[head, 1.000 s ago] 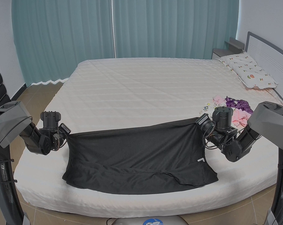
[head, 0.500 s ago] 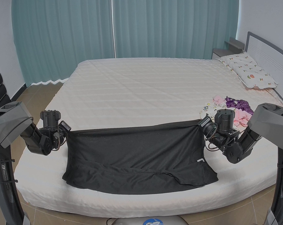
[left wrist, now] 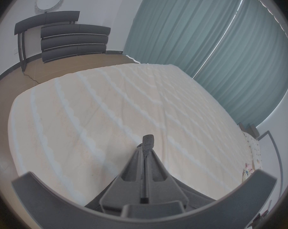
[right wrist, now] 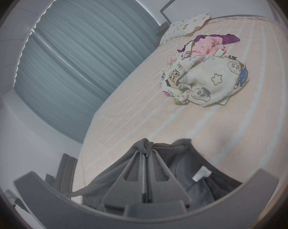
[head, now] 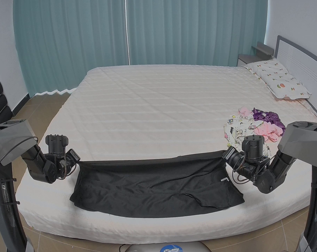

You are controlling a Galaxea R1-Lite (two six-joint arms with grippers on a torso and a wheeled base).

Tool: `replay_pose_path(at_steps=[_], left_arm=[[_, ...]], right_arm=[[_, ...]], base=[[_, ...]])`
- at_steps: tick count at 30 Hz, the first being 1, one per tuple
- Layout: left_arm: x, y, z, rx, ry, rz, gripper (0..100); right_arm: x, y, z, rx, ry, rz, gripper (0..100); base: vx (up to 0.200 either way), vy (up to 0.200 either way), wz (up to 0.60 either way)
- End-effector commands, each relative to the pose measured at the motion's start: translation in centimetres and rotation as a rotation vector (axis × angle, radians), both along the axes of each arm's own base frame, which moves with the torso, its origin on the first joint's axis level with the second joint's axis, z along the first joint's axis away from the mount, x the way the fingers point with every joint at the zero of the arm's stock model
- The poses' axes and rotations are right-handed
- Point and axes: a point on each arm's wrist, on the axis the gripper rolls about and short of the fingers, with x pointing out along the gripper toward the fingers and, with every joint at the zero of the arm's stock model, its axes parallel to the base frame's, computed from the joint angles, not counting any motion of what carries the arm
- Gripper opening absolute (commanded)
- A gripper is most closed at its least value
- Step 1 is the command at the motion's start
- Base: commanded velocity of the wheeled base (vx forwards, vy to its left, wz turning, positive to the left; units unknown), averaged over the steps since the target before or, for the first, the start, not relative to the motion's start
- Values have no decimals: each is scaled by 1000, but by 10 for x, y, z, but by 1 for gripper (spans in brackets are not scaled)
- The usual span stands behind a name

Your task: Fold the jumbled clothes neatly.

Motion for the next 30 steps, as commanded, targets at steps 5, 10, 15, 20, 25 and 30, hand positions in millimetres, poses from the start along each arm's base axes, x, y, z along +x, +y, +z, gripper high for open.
replay_pose_path(at_steps=[5, 10, 15, 20, 25, 30], left_arm=[[-21, 1, -24, 24, 120, -25, 0], [-27, 0, -34, 49, 173, -59, 0], [-29, 0, -44, 64, 207, -75, 0], [-31, 0, -50, 63, 228, -76, 0], [-35, -1, -51, 63, 242, -82, 100], [-39, 1, -45, 65, 238, -76, 100]], right_arm=[[-22, -2, -27, -75, 121, 57, 0], [-30, 0, -40, -118, 168, 88, 0], [-34, 6, -47, -139, 186, 115, 0], [-35, 8, -50, -151, 198, 126, 0], [-36, 7, -51, -153, 204, 126, 100], [-36, 1, -36, -136, 166, 108, 100]], base=[[0, 0, 0], [0, 0, 0], [0, 0, 0], [0, 0, 0], [0, 0, 0], [0, 0, 0]])
